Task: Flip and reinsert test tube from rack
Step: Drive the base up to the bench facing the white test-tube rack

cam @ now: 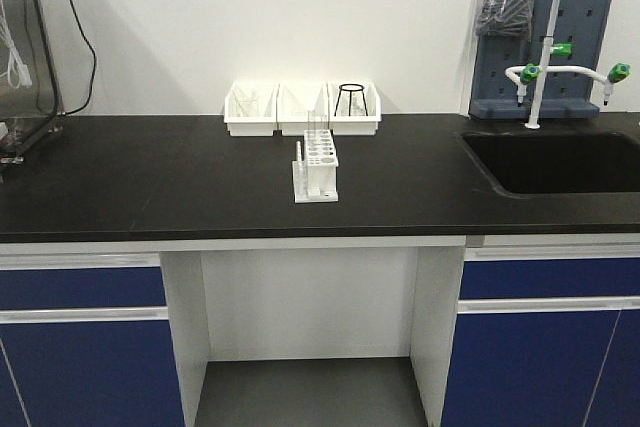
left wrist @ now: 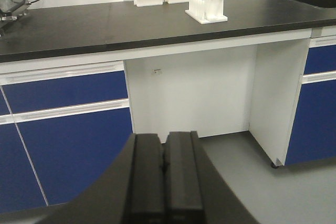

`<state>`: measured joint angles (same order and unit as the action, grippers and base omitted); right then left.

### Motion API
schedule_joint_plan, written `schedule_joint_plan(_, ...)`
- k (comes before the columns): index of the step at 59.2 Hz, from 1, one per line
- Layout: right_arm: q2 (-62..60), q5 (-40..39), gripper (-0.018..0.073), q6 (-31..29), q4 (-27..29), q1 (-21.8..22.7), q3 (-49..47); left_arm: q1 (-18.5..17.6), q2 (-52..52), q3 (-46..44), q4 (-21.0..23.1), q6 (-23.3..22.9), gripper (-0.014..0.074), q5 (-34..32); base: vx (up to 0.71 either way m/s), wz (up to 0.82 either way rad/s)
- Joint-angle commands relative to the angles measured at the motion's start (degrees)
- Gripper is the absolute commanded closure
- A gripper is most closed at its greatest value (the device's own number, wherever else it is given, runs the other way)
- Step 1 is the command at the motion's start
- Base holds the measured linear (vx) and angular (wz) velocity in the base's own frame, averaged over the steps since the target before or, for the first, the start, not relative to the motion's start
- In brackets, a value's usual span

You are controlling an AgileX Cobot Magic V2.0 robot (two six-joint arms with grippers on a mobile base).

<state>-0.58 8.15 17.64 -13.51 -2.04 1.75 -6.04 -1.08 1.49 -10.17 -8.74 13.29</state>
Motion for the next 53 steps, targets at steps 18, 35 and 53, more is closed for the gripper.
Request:
schedule_joint_plan(18, -0.83, -4.46, 0.057, -0.22, -0.4, 0.31, 0.13, -0.01, -0.46, -0.23, 0.27, -0.5, 0.0602, -4.56, 0.03, 0.0)
schedule_joint_plan(35, -0.83, -4.46, 0.057, -0.22, -0.4, 0.31, 0.13, -0.01, -0.46, -0.23, 0.27, -0.5, 0.0602, -4.56, 0.17, -0.04)
schedule_joint_plan(53, -0.83, -4.46, 0.057, -0.22, -0.4, 0.31, 0.13, -0.01, -0.46, -0.23, 0.27, -0.5, 0.0602, -4.56, 0.32, -0.02)
